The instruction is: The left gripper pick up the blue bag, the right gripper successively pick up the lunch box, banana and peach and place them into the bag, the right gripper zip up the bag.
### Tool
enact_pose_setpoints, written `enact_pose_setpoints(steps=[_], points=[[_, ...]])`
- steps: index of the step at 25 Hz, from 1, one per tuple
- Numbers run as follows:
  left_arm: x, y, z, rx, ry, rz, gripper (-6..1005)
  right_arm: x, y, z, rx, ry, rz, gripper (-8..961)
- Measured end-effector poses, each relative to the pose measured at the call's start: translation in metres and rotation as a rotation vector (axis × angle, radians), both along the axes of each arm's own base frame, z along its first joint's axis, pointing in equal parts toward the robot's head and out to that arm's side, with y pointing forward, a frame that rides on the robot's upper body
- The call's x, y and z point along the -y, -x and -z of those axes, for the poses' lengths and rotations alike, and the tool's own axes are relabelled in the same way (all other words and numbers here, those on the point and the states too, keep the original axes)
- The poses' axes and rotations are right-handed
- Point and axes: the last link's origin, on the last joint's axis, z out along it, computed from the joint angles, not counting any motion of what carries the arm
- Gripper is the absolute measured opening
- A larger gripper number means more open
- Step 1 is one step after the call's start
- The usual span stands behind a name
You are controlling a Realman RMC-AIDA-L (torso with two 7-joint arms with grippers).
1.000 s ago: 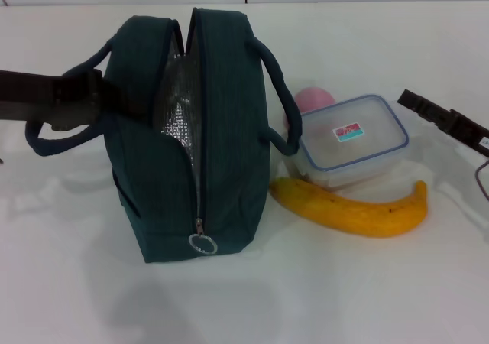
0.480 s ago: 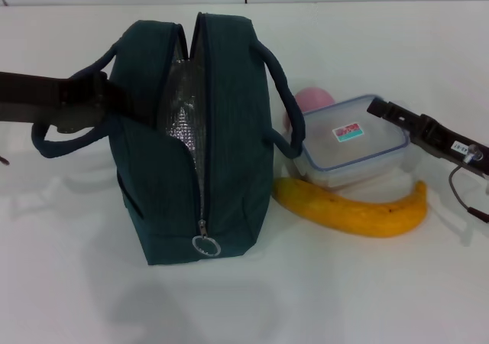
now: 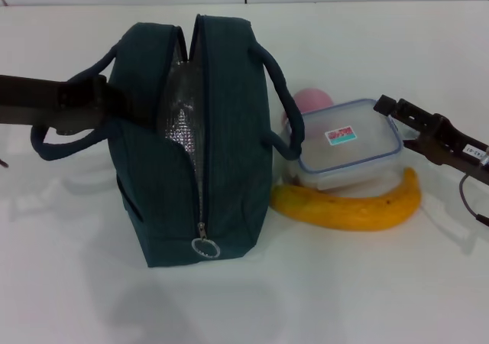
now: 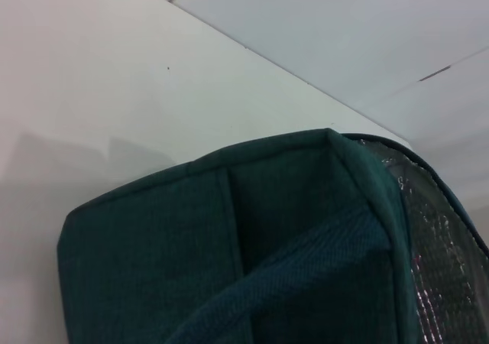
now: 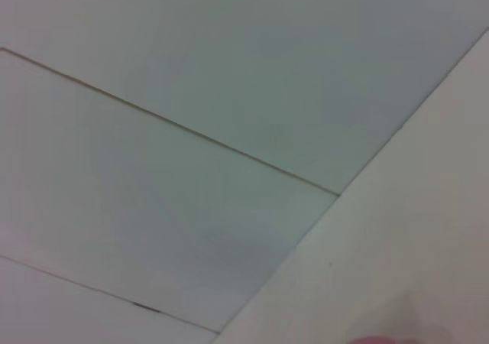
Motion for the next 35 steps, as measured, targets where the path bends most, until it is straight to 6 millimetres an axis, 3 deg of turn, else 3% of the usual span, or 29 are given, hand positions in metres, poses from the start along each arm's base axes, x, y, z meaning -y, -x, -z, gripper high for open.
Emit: enact_pose_setpoints(steps=[21,25,35], points=[[0.0,0.0,0.008,0.031,0.025,0.018,35,0.0,0.013,-0.007,-0.129,0.028,-0.008,838],[0.0,0.0,0.009,0.031,0.025,0.026,36,-0.004,0.019,-0.004,-0.131,0.043,-0.016,740],[-0.004,0.002,0.015,0.041,0.039,0.052,36,-0.006,0.016,0.001,-0.14,0.068,0.039,337]])
